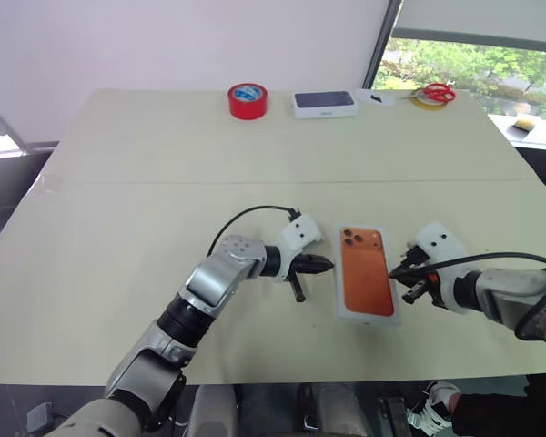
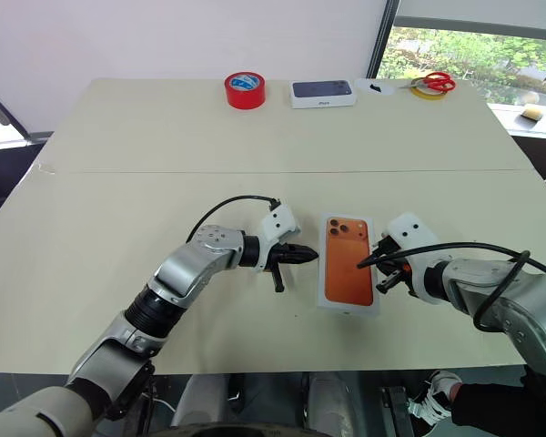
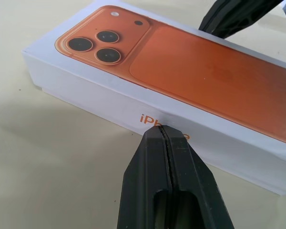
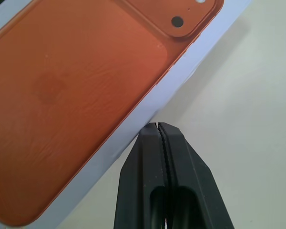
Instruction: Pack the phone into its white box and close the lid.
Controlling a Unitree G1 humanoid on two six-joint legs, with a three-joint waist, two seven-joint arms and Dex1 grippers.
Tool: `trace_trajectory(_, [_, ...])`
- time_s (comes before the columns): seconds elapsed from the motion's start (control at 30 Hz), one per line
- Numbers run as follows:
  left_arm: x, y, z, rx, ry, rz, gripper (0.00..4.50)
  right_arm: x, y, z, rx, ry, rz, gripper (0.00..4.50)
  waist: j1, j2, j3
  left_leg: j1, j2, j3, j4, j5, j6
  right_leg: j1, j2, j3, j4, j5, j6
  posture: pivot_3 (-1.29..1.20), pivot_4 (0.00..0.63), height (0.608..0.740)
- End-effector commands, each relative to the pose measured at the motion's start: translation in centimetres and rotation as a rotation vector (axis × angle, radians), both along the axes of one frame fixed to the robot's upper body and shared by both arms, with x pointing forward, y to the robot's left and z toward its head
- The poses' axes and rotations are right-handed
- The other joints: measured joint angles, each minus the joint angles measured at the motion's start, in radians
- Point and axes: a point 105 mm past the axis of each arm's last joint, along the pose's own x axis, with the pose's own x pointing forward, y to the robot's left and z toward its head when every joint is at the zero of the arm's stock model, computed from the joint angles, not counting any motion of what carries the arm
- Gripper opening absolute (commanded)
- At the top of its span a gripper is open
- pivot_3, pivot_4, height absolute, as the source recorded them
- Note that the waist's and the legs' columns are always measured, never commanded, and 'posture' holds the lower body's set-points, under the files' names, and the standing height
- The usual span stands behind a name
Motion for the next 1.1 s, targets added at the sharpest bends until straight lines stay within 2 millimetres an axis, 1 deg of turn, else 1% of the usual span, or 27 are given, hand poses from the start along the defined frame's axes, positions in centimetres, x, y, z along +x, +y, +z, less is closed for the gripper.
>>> trace_trajectory(0.03, [0.4,0.1,1.5,-0.050,-0.030,0.012,0.00,-0.1,-0.3,1.5,-0.031,-0.062,0.020,0.04,0.000,0.000,0.000,0.000,0.000,0.000,0.000,0.000,0.000,0.000,0.000,0.000,0.000,0.000,0.000,0.00,0.150,0.730])
trace_trajectory(0.13, [1.1,0.4,2.6,-0.103,-0.022,0.046,0.00,-0.4,-0.4,2.3,-0.029,-0.085,0.050,0.04,-0.001,0.000,0.000,0.000,0.000,0.000,0.000,0.000,0.000,0.000,0.000,0.000,0.000,0.000,0.000,0.00,0.150,0.730])
trace_trajectory(0.2, [1.3,-0.1,3.8,-0.146,-0.025,0.053,0.00,-1.2,0.2,2.8,-0.020,-0.091,0.108,0.04,0.001,0.000,0.000,0.000,0.000,0.000,0.000,0.000,0.000,0.000,0.000,0.000,0.000,0.000,0.000,0.00,0.150,0.730])
trace_trajectory(0.3, [1.3,-0.8,4.2,-0.149,-0.033,0.044,0.00,-2.2,1.2,2.9,0.010,-0.083,0.176,0.04,0.001,0.000,0.000,0.000,0.000,-0.001,0.000,0.000,0.000,0.001,0.000,-0.001,0.000,0.000,0.000,0.00,0.150,0.730])
trace_trajectory(0.37, [1.0,-1.8,3.2,-0.090,-0.041,0.023,0.00,-3.4,2.5,2.1,0.035,-0.043,0.239,0.04,0.001,0.000,0.000,0.000,0.000,-0.001,0.001,0.000,0.000,0.001,0.000,-0.001,0.000,0.000,0.000,0.00,0.150,0.730])
trace_trajectory(0.43, [0.8,-2.5,2.0,-0.018,-0.051,0.005,0.00,-4.1,3.1,1.0,0.041,-0.005,0.255,0.04,0.000,0.000,0.000,0.001,0.000,-0.001,0.000,0.000,0.000,0.002,0.000,-0.001,0.000,0.000,0.000,0.00,0.150,0.730])
trace_trajectory(0.53, [0.7,-2.7,1.1,0.034,-0.070,-0.012,0.00,-3.8,2.8,-0.1,0.041,0.019,0.200,0.04,-0.002,-0.001,0.000,0.001,0.000,-0.001,0.001,0.000,0.000,0.001,0.000,-0.001,0.000,0.000,0.000,0.00,0.150,0.730])
trace_trajectory(0.6, [0.6,-2.8,0.8,0.046,-0.070,-0.019,0.00,-3.6,2.7,-0.6,0.042,0.029,0.168,0.04,-0.002,0.000,0.000,0.001,0.000,-0.001,0.001,0.000,0.000,0.002,0.000,-0.001,0.000,0.000,0.000,0.00,0.150,0.730])
trace_trajectory(0.73, [1.0,-2.2,0.4,0.070,-0.069,0.003,0.00,-3.4,2.5,-0.7,0.042,0.022,0.148,0.04,-0.001,-0.001,-0.001,0.002,0.000,-0.002,0.001,0.000,0.000,0.003,0.000,-0.001,0.000,0.000,0.000,0.00,0.150,0.730])
trace_trajectory(0.8, [1.4,-1.7,0.6,0.064,-0.079,0.020,0.00,-3.3,2.4,-0.5,0.037,0.006,0.147,0.04,-0.001,-0.001,-0.001,0.002,0.000,-0.002,0.001,0.000,0.000,0.003,0.000,-0.001,0.000,0.000,0.000,0.00,0.150,0.730])
trace_trajectory(0.87, [2.3,-0.5,1.7,0.013,-0.101,0.068,0.00,-2.6,1.6,0.4,0.044,-0.060,0.121,0.04,-0.001,-0.001,-0.001,0.002,0.000,-0.002,0.001,0.000,0.000,0.003,0.000,-0.001,0.000,0.000,0.000,0.00,0.150,0.730])
trace_trajectory(0.93, [3.3,1.4,3.2,-0.048,-0.121,0.133,0.00,-1.5,0.5,1.8,0.031,-0.176,0.091,0.04,-0.004,-0.001,-0.001,0.002,0.000,-0.002,0.001,0.000,0.000,0.002,0.000,-0.001,0.000,0.000,0.000,0.00,0.150,0.730])
trace_trajectory(1.0, [4.2,4.0,4.3,-0.088,-0.148,0.202,0.00,-0.4,-0.8,3.3,0.041,-0.313,0.045,0.04,-0.005,-0.001,-0.001,0.002,0.000,-0.002,0.000,0.000,0.000,0.001,0.000,0.000,0.001,0.000,0.000,0.00,0.150,0.730])
trace_trajectory(1.03, [4.4,4.9,4.6,-0.097,-0.158,0.223,0.00,-0.1,-1.2,3.7,0.047,-0.354,0.033,0.04,-0.004,-0.001,-0.001,0.002,0.000,-0.002,0.000,0.000,0.000,0.001,0.001,0.000,0.001,0.000,0.000,0.00,0.150,0.730])
trace_trajectory(1.1, [5.2,8.5,5.4,-0.110,-0.192,0.328,0.00,0.4,-2.6,4.6,0.070,-0.426,-0.004,0.04,-0.002,-0.001,-0.001,0.002,0.000,-0.001,0.000,0.000,0.000,0.001,0.001,0.000,0.001,0.000,0.000,0.00,0.150,0.730])
